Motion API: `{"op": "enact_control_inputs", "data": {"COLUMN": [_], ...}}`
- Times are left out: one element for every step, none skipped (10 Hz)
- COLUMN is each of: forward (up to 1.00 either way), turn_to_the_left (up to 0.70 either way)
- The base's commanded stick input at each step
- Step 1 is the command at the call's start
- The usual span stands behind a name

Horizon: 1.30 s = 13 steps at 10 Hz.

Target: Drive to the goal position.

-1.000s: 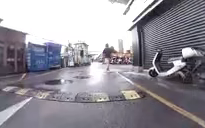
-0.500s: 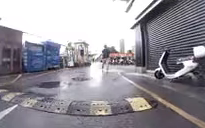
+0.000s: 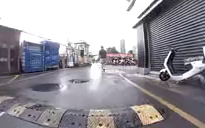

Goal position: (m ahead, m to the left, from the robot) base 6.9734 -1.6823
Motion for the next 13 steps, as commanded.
{"op": "enact_control_inputs", "data": {"forward": [0.45, 0.45, 0.45, 0.45, 0.45, 0.45, 0.45, 0.45, 0.45, 0.45, 0.45, 0.45, 0.45], "turn_to_the_left": [0.0, 0.0, 0.0, 0.0, 0.0, 0.0, 0.0, 0.0, 0.0, 0.0, 0.0, 0.0, 0.0]}}
